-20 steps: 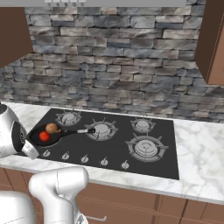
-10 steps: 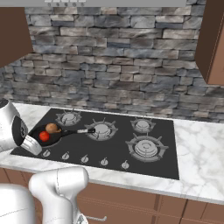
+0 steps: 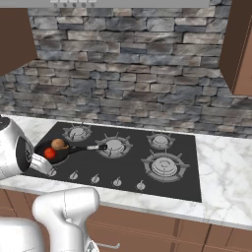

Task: Place the pan on the front left burner on the stove. Then place the tomato and the onion in the pan and turn on the front left burner.

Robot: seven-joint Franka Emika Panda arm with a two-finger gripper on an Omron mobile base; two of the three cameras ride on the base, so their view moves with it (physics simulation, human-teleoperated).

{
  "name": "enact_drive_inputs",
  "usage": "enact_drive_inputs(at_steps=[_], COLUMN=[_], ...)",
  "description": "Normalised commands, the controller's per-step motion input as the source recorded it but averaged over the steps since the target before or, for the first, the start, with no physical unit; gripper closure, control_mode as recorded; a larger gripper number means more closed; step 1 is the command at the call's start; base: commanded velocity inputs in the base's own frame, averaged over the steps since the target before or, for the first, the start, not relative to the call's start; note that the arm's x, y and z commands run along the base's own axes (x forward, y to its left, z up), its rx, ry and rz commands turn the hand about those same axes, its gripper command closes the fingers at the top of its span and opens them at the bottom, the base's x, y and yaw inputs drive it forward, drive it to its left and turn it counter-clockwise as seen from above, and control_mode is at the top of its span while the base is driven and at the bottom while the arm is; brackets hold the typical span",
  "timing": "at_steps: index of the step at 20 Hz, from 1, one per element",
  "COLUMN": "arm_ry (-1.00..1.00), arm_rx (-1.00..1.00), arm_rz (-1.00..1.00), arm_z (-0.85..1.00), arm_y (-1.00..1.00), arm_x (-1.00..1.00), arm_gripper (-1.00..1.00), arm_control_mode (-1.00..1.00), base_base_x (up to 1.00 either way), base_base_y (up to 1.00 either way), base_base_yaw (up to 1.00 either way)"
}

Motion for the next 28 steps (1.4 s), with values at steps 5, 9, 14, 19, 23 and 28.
enact_drive_inputs(at_steps=[5, 9, 14, 19, 23, 28], arm_ry=[-0.04, 0.02, 0.02, 0.00, 0.00, 0.00], arm_rx=[0.00, 0.00, -0.02, -0.01, 0.00, 0.00], arm_rz=[0.04, 0.06, 0.03, 0.00, 0.00, 0.00], arm_z=[0.00, 0.00, 0.00, 0.00, -0.02, -0.13], arm_y=[0.00, 0.00, 0.04, 0.01, 0.00, 0.00], arm_x=[0.00, 0.00, 0.01, 0.00, 0.00, 0.00], arm_gripper=[-1.00, -1.00, -1.00, -1.00, -1.00, -1.00], arm_control_mode=[-1.00, -1.00, -1.00, -1.00, -1.00, -1.00], base_base_x=[0.00, 0.00, 0.00, 0.00, 0.00, 0.00], base_base_y=[0.00, 0.00, 0.00, 0.00, 0.00, 0.00], base_base_yaw=[0.00, 0.00, 0.00, 0.00, 0.00, 0.00])
